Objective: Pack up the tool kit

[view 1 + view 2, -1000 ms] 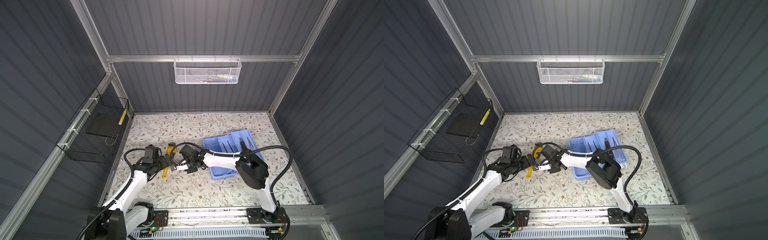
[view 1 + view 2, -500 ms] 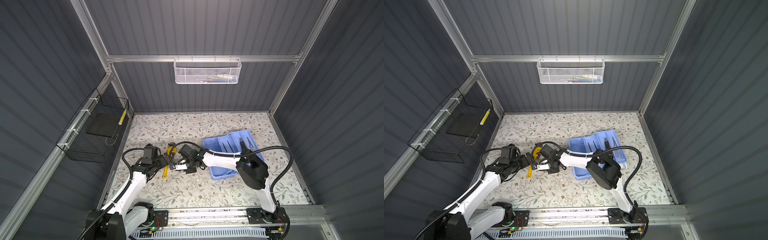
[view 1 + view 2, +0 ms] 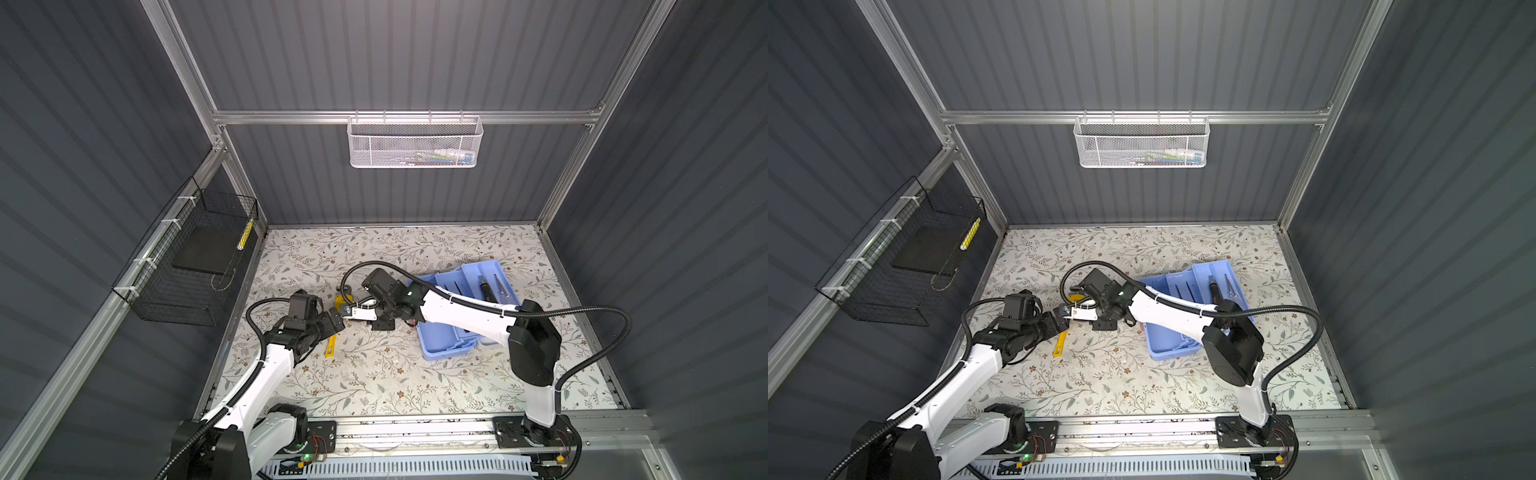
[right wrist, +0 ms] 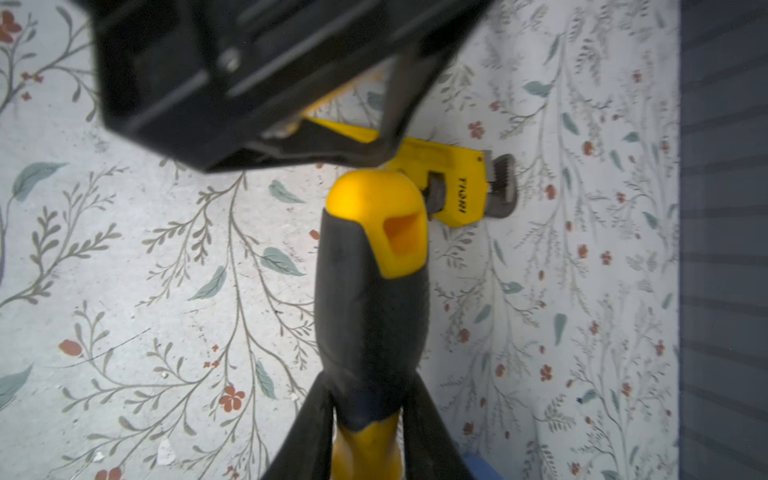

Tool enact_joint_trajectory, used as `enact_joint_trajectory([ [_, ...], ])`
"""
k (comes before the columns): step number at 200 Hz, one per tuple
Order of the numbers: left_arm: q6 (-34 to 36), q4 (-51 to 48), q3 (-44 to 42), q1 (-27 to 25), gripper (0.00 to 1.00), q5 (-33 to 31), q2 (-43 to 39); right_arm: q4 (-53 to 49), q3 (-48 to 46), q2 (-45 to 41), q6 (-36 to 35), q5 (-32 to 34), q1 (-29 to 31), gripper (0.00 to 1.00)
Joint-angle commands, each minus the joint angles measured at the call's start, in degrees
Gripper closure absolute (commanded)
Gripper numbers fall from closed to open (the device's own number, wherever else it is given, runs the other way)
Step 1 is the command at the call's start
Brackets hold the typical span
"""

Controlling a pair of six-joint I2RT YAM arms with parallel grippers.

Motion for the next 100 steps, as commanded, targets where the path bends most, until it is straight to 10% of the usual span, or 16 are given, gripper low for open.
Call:
enact_joint_trajectory([
  [1, 0.7, -2.11, -0.43, -0.25, 0.0, 0.73, -1.47, -1.51, 0.87, -1.47, 1.95, 1.62, -0.58, 0.92],
  [100, 0.82, 0.02, -1.02, -0.27, 0.0, 3.21, -1.62, -7.47, 0.37, -11.16, 10.04, 5.07, -5.08, 0.92],
])
